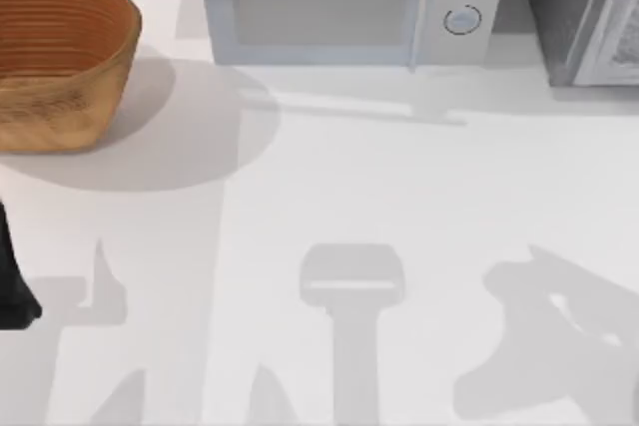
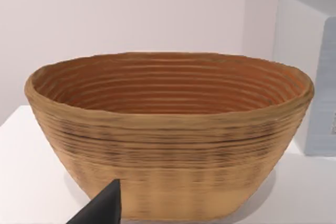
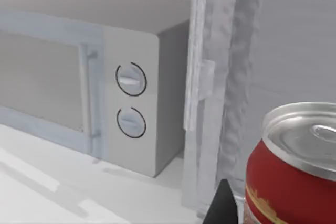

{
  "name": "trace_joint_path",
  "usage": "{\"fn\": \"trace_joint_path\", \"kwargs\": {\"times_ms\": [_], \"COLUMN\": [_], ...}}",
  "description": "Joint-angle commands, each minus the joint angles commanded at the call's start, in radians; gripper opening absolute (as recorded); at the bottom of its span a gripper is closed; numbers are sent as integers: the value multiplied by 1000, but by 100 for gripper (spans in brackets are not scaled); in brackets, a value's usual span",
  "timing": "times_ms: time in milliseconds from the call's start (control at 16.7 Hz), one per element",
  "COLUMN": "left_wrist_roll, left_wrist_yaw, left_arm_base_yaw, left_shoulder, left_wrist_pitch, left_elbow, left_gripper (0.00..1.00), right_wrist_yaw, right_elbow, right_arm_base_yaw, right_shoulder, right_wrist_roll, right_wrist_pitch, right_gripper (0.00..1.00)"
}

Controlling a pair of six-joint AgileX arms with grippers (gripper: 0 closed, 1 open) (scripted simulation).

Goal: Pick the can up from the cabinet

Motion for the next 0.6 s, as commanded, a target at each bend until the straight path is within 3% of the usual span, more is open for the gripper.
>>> {"fn": "trace_joint_path", "kwargs": {"times_ms": [300,600], "left_wrist_roll": [0,0], "left_wrist_yaw": [0,0], "left_arm_base_yaw": [0,0], "left_shoulder": [0,0], "left_wrist_pitch": [0,0], "left_elbow": [0,0], "left_gripper": [100,100], "right_wrist_yaw": [-362,-594], "right_elbow": [142,233], "right_arm_base_yaw": [-202,-329], "right_shoulder": [520,832], "right_wrist_roll": [-23,-37], "right_wrist_pitch": [318,521], "right_gripper": [0,0]}}
